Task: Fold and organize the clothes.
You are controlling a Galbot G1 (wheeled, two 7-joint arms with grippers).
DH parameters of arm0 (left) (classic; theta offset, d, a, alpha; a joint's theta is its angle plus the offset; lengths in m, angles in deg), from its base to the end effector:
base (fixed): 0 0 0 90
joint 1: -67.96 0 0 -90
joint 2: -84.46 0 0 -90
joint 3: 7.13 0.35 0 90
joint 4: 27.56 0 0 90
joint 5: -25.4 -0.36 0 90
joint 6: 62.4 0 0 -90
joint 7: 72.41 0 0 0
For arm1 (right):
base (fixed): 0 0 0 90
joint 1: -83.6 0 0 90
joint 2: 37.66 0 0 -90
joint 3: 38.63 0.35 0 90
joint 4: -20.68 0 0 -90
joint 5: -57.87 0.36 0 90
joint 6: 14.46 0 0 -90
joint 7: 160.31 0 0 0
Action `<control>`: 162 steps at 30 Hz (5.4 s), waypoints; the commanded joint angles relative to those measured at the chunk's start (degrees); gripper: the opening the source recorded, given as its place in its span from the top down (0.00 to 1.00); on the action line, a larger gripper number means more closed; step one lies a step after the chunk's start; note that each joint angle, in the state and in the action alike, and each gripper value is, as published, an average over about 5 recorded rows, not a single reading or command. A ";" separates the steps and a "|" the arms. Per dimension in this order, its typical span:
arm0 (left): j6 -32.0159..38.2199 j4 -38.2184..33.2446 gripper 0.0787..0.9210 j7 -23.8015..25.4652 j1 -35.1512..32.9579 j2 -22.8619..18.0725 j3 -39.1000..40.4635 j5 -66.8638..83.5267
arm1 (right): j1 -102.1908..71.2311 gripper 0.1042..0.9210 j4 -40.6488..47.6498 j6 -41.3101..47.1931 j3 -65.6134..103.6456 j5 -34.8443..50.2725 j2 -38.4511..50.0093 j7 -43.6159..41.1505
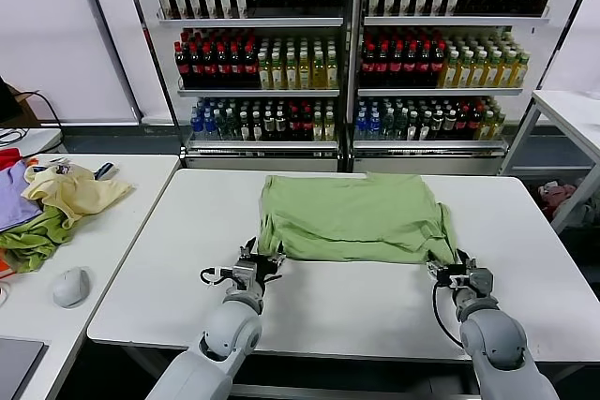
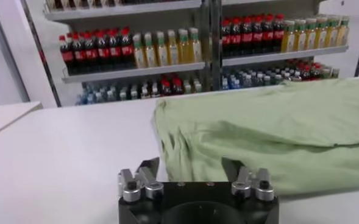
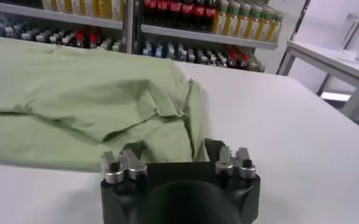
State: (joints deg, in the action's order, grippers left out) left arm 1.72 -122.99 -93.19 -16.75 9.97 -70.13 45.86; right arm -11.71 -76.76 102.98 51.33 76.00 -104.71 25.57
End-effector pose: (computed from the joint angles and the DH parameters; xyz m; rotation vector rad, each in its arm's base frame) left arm 0.3500 -0.0723 -0.3170 -0.1861 -2.7383 -0.1357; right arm 0.3296 -0.1181 -0.3113 -0.0977 -2.6910 0.1575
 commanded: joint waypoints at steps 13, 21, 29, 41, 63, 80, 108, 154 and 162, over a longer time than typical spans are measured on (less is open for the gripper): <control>-0.66 -1.57 0.85 0.95 -2.57 0.89 -0.45 6.83 | -2.60 0.92 -1.59 0.05 0.57 1.69 0.10 -0.71; 0.68 -9.53 0.95 1.64 -8.76 3.02 -1.03 5.70 | -9.13 0.93 -9.59 -0.53 2.69 1.46 0.33 -1.12; 0.74 -17.46 0.95 1.79 -15.66 5.75 -2.61 4.95 | -17.47 0.93 -17.93 -0.53 4.80 1.07 -0.15 -1.09; 0.77 -27.78 0.95 1.85 -29.30 10.09 -6.61 2.35 | -27.95 0.93 -26.59 -0.74 6.13 -0.86 -0.10 -1.17; 1.07 -31.25 0.86 3.21 -37.28 11.08 -10.40 -6.84 | -32.91 0.79 -31.23 -1.91 6.70 -4.48 1.13 -0.66; 4.43 -19.27 0.29 0.91 -14.13 9.23 -9.43 2.67 | 0.27 0.20 -12.47 -0.68 -1.50 2.60 6.04 2.62; -1.24 18.20 0.12 -2.29 17.18 1.27 1.03 7.80 | 37.86 0.12 32.73 2.65 -17.63 -1.11 -6.11 2.15; 8.44 11.15 0.93 2.56 10.93 2.96 -0.12 15.53 | 30.45 0.88 28.54 0.20 -13.40 4.41 -7.38 -1.43; 10.79 5.60 0.98 3.00 8.48 5.00 -1.52 17.72 | 25.88 0.99 16.60 0.12 -11.96 8.67 -4.17 -0.79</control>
State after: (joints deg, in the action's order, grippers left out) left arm 7.91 -111.02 -90.68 -5.80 13.32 -70.69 61.87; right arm 18.87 -47.31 104.36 38.50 81.05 -111.44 24.71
